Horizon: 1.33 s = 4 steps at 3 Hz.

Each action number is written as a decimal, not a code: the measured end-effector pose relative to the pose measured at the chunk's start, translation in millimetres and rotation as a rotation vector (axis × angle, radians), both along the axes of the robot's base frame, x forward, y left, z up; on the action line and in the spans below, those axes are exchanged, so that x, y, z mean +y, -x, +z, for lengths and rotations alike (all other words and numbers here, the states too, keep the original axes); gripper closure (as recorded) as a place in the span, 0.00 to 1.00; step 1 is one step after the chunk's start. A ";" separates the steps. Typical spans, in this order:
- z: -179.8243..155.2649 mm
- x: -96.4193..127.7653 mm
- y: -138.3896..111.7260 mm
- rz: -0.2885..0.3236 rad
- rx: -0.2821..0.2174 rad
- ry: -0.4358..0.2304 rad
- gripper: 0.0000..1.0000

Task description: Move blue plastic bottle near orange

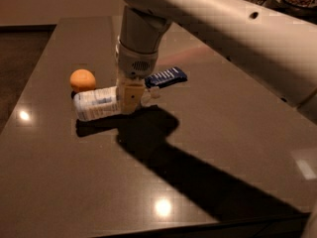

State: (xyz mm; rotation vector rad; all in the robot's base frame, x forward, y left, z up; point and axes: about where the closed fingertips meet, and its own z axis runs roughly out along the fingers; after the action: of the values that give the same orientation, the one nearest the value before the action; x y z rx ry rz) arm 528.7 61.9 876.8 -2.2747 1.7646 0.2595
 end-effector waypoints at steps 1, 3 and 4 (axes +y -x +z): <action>-5.1 15.7 -9.3 -0.028 0.006 0.033 0.85; -12.3 37.9 -22.6 -0.127 0.026 0.044 0.31; -15.2 39.3 -25.8 -0.156 0.035 0.019 0.08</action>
Offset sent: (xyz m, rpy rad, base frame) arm 0.0177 0.0466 -0.0082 -0.1080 0.0190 -0.1234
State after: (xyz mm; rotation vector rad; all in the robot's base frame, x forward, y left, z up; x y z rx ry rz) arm 554.6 101.2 861.5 -2.1428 1.9582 0.2546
